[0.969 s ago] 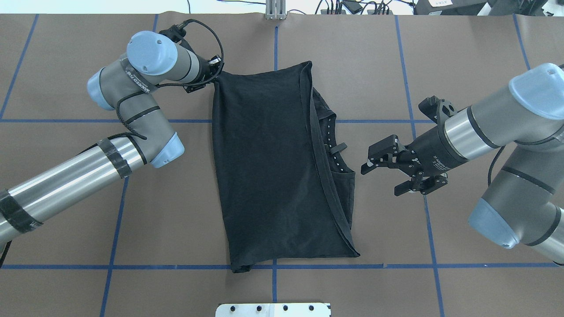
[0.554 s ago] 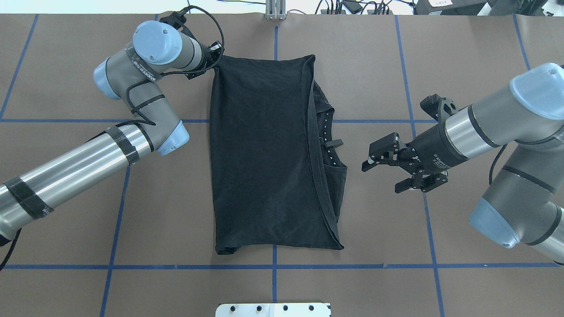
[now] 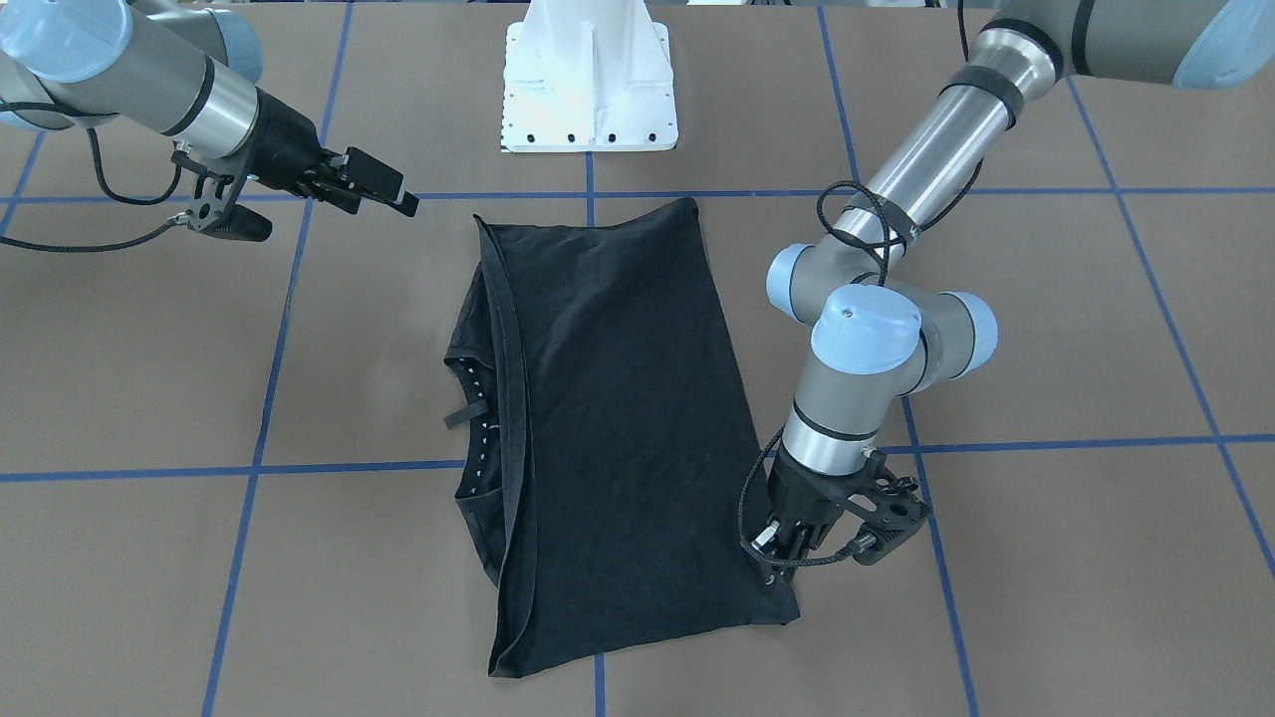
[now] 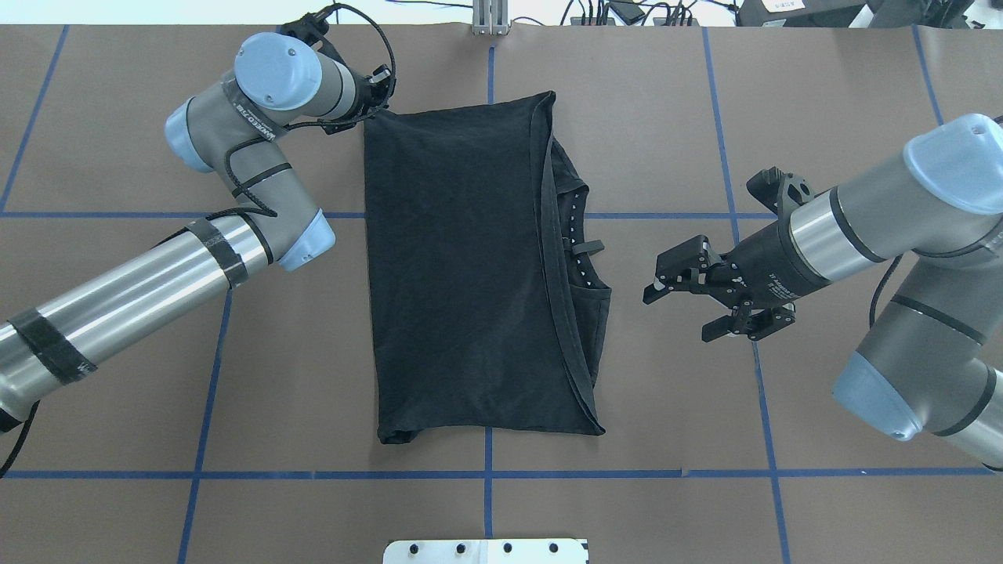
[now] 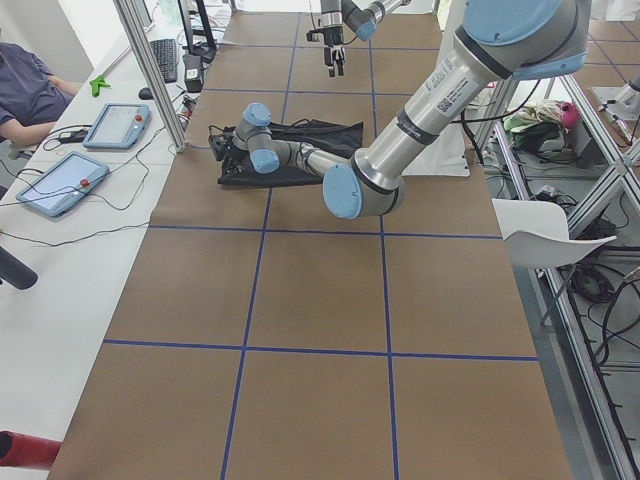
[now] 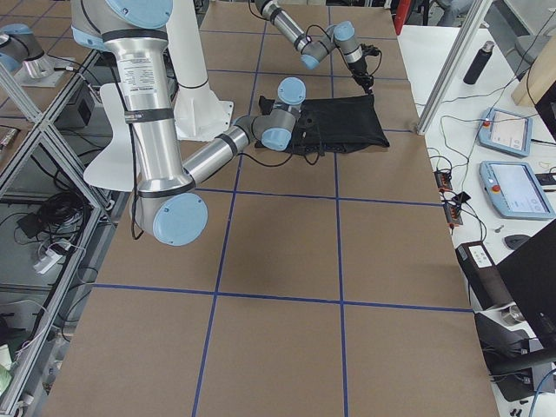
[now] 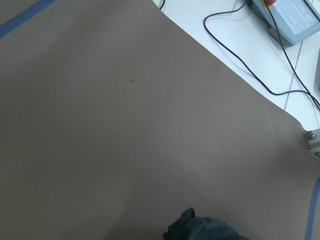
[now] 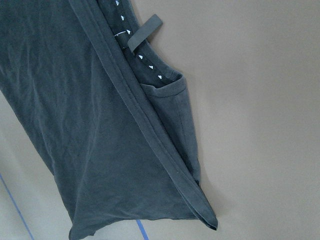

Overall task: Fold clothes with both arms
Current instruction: 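Release the shirt with the left gripper while the right gripper moves to the folded edge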

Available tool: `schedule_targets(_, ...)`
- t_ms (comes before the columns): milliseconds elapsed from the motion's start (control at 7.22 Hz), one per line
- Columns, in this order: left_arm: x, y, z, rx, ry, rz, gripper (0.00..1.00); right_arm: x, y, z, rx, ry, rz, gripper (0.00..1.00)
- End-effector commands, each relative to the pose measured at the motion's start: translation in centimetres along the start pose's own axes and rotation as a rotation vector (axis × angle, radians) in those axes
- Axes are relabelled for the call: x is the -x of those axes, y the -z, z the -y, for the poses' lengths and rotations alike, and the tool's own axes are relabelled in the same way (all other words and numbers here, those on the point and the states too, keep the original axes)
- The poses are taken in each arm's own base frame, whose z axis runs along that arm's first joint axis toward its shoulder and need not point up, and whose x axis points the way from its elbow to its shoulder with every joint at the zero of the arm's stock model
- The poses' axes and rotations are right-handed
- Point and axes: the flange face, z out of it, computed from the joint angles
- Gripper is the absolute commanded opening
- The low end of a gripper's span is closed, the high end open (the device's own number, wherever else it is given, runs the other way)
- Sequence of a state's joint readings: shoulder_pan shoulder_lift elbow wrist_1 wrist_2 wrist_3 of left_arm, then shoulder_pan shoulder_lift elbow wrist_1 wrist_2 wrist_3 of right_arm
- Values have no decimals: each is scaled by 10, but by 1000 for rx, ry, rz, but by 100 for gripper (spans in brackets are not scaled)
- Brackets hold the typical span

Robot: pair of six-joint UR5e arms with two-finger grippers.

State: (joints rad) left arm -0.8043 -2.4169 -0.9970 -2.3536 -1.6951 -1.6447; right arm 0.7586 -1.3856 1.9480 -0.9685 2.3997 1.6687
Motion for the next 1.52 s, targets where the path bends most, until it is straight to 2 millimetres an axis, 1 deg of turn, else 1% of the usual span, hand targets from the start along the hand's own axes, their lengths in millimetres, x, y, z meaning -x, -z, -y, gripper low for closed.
schedule_targets(0, -9, 14, 9, -5, -78, -22, 100, 9, 3, 2, -67, 61, 18, 100)
schedule_targets(138, -7, 23, 13, -1, -95, -21, 100, 12, -2, 1, -100, 124, 15, 100)
schedule_targets(277, 5, 35, 14, 15, -142, 2, 100, 11, -17, -2, -149, 159, -3, 100)
schedule_targets(415, 24, 51, 13, 20, -179, 20, 100, 10, -28, -3, -179, 253, -31, 100)
schedule_targets(554, 44, 71, 11, 24, -219, 27, 100, 7, -32, 0, -190, 322, -95, 100)
schedule_targets(692, 68, 93, 9, 24, -240, 28, 100, 6, -40, -5, -195, 373, -152, 100)
schedule_targets(831, 101, 113, 6, 51, -269, 32, 100, 15, -58, -17, -213, 409, -210, 100)
schedule_targets(969, 122, 127, 3, 67, -275, 30, 100, 35, -78, -32, -216, 439, -247, 100)
schedule_targets(1108, 132, 137, 2, 76, -277, 27, 100, 41, -98, -47, -202, 538, -305, 100)
schedule_targets(1246, 138, 141, 0, 85, -276, 26, 100, 36, -119, -62, -187, 623, -362, 100)
schedule_targets(1384, 142, 141, 1, 85, -275, 30, 100, 36, -137, -75, -203, 663, -406, 100)
